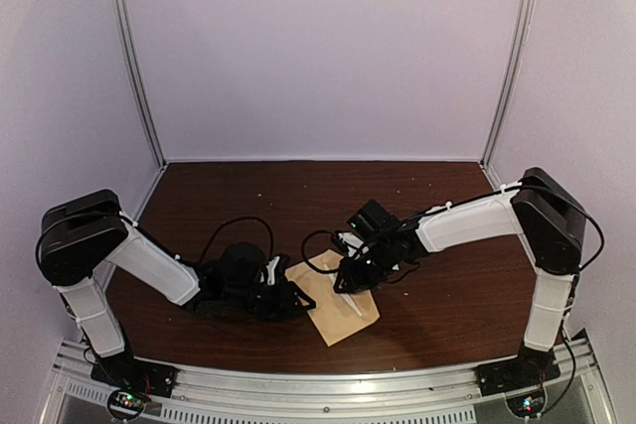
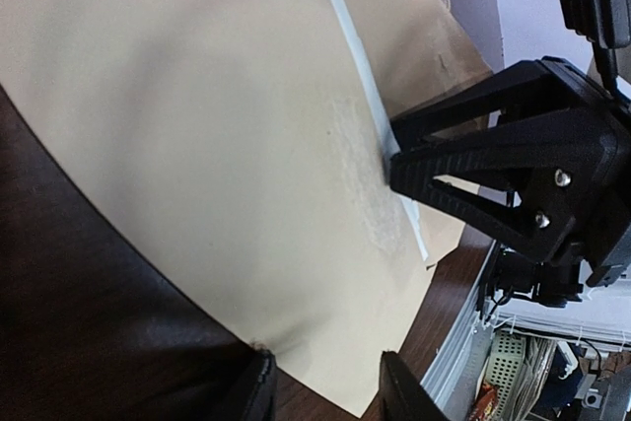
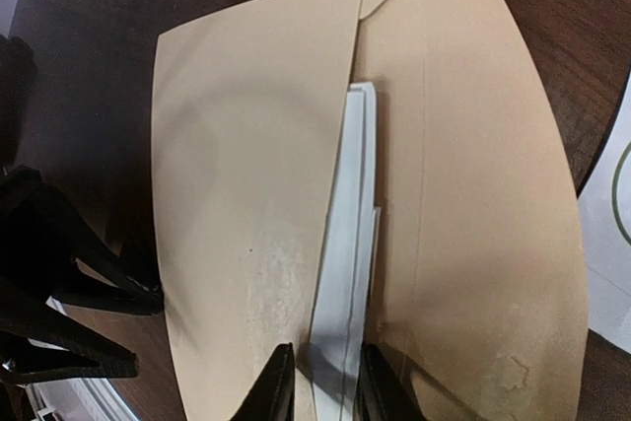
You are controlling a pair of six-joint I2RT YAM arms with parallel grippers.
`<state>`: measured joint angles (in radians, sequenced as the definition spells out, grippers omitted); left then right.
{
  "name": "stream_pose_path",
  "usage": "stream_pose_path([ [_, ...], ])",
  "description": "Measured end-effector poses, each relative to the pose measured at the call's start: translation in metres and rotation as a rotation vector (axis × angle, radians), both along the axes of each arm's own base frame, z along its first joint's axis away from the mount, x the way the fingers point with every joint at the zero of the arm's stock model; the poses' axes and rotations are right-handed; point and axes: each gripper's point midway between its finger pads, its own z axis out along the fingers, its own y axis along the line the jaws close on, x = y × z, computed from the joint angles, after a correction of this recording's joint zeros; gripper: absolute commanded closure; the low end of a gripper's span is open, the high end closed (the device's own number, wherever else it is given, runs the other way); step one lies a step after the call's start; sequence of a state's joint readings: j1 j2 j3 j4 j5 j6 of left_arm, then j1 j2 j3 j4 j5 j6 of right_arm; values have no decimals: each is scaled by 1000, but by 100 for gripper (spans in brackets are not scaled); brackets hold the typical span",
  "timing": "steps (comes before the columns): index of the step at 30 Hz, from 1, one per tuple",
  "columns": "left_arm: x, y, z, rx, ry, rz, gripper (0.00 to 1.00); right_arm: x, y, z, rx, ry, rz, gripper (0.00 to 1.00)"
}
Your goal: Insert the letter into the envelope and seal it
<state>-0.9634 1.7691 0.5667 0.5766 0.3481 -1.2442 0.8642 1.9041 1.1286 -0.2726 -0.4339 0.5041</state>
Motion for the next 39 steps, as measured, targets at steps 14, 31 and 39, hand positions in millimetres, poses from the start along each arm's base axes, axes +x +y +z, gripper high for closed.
stream_pose_path([
  [14, -1, 0, 0, -2, 4, -7, 63, -7, 7, 0, -1, -3, 6, 77],
  [31, 11, 15, 27, 38, -89, 52, 58, -1, 6, 52, 15, -129, -16, 52],
  [39, 22, 31, 30, 89, -122, 85, 60, 37, -33, 96, 71, -232, -141, 62],
])
